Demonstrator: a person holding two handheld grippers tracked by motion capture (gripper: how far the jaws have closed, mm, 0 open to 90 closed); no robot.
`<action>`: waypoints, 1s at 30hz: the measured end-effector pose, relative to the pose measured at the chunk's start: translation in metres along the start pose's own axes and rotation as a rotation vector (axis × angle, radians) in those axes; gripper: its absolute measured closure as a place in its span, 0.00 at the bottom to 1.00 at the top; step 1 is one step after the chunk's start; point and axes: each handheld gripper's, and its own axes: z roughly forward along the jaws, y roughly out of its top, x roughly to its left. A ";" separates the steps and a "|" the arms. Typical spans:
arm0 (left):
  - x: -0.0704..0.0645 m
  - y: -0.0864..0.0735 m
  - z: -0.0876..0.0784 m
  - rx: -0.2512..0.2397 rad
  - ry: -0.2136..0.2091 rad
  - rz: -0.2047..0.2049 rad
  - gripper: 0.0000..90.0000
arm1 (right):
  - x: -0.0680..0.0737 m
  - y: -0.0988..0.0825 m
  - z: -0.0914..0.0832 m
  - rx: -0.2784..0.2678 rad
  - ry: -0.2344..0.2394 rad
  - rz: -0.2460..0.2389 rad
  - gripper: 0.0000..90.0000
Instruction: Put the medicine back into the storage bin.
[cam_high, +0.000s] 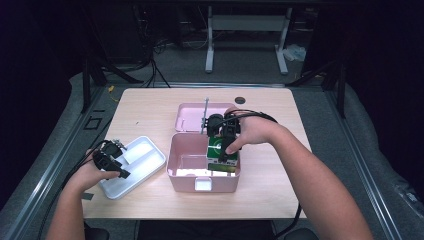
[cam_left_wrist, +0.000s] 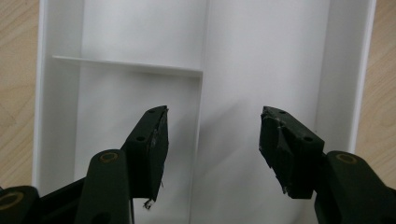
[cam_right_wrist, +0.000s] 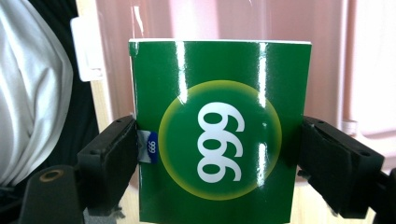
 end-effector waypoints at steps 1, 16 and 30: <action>0.000 0.000 0.000 0.000 0.000 0.001 0.47 | -0.001 0.000 0.004 0.000 0.001 0.002 0.18; 0.000 0.000 0.000 -0.001 0.000 0.002 0.47 | -0.008 -0.002 0.051 0.005 0.000 0.011 0.18; 0.000 0.000 0.003 0.012 0.003 0.006 0.47 | -0.010 -0.001 0.067 0.006 0.004 0.013 0.17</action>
